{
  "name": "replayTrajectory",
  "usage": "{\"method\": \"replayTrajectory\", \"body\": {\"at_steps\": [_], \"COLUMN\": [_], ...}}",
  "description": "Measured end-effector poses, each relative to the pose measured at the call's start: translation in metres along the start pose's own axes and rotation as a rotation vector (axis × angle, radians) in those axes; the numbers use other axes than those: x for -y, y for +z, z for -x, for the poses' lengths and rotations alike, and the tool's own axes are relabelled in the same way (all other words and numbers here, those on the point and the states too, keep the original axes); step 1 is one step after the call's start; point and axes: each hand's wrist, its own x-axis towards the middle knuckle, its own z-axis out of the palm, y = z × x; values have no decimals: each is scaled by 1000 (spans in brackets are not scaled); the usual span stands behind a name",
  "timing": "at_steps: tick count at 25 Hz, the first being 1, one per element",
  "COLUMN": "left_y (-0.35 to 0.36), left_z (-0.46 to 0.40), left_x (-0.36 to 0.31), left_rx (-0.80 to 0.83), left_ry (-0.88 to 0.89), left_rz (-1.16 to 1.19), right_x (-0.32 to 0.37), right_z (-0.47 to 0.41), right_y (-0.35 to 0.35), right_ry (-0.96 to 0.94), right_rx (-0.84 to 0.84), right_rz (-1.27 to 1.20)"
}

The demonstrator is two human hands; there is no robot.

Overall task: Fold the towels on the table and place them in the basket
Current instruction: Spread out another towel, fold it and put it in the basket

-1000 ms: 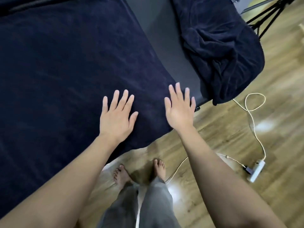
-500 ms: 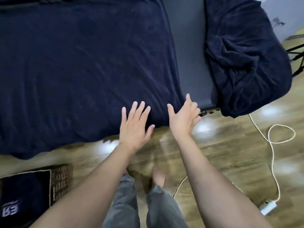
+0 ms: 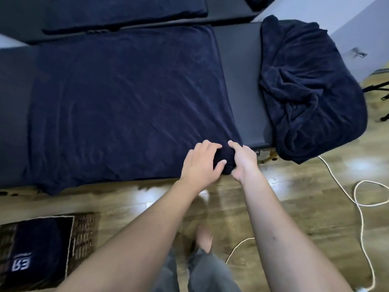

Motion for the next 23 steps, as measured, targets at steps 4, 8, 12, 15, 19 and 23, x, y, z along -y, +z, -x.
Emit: {"method": "replayTrajectory", "body": {"at_steps": [4,8,12,15,19,23], "left_y": [14,17,3,-19,-47,-72], "left_z": [16,18,1,-23,-35,-55], "left_x": [-5,-4,-12,-10,-16,-18], "left_rx": [-94,-54,-295,-372,-384,-311], "left_ry": [15,16,-27,-3,3,-182], "left_rz": [-96,-287,-223,-263,-221,67], "right_x": [3,21,41,52,62,92], "right_z": [10,23,30,27,31,11], "right_y": [-6,-6,9,18,30,47], "right_ry": [67,79,27,-70,-121,-203], "right_rx": [78,168,195,151,283,397], "right_rz": [25,-40,30,150,213,168]}}
